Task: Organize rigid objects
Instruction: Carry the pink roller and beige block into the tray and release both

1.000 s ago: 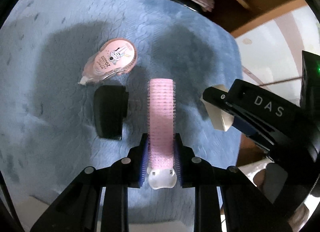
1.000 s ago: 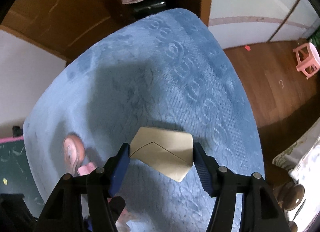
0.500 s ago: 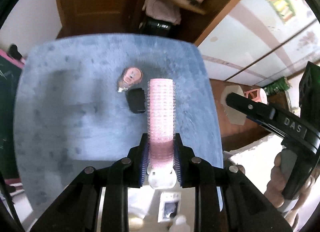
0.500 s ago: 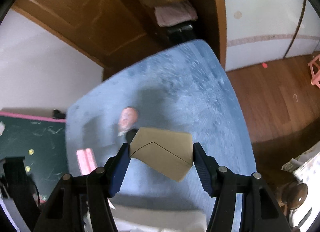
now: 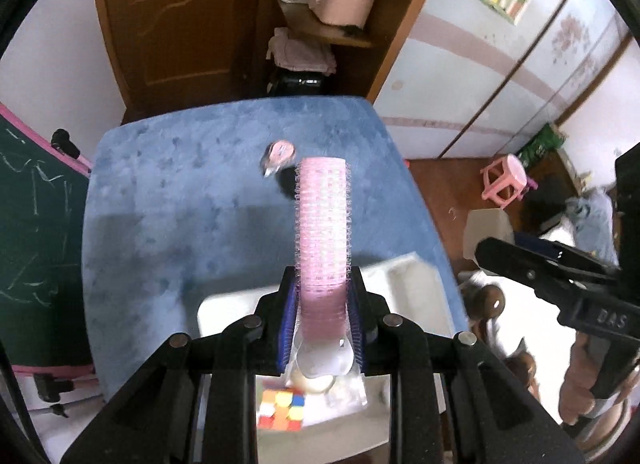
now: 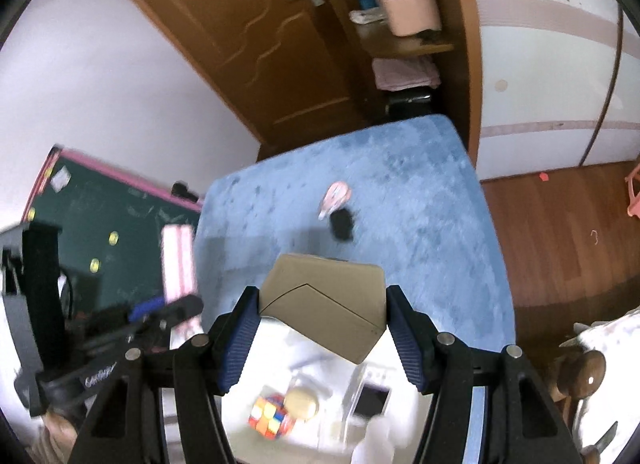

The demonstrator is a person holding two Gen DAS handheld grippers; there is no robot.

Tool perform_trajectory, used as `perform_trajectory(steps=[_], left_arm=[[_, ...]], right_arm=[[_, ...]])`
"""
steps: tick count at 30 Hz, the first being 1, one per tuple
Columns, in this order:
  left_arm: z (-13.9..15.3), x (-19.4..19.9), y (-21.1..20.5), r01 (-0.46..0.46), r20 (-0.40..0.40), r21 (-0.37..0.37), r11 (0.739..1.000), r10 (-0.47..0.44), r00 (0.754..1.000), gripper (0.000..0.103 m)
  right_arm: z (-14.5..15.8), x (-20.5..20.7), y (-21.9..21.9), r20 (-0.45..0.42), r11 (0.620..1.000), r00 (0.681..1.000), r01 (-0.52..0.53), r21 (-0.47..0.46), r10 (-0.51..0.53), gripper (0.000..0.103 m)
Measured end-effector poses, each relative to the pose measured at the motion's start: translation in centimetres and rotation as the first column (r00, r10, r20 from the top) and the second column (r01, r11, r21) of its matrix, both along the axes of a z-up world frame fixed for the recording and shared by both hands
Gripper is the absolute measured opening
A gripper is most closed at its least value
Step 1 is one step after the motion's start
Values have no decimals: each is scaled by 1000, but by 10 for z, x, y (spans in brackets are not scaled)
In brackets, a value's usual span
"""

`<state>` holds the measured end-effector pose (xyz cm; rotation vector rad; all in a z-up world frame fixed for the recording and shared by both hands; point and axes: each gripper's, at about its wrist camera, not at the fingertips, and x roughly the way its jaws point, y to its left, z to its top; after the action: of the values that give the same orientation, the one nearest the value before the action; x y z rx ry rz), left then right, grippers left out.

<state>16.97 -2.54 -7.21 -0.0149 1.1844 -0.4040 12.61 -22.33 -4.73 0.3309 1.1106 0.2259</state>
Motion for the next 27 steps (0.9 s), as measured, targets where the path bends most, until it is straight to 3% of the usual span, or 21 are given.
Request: perform_trajectory(steps=[7, 16, 27], left_arm=[[-51, -44, 11, 54, -44, 114, 992, -50, 998, 25], [-119, -58, 22, 65, -164, 194, 979, -33, 986, 25], [-153, -54, 27, 24, -207, 184, 983, 15, 978, 25]], right_arm=[[-42, -54, 28, -51, 999, 998, -40, -23, 39, 63], [-146, -104, 70, -267, 991, 959, -116, -69, 94, 63], [-179, -112, 83, -315, 982, 944, -143, -125, 98, 63]])
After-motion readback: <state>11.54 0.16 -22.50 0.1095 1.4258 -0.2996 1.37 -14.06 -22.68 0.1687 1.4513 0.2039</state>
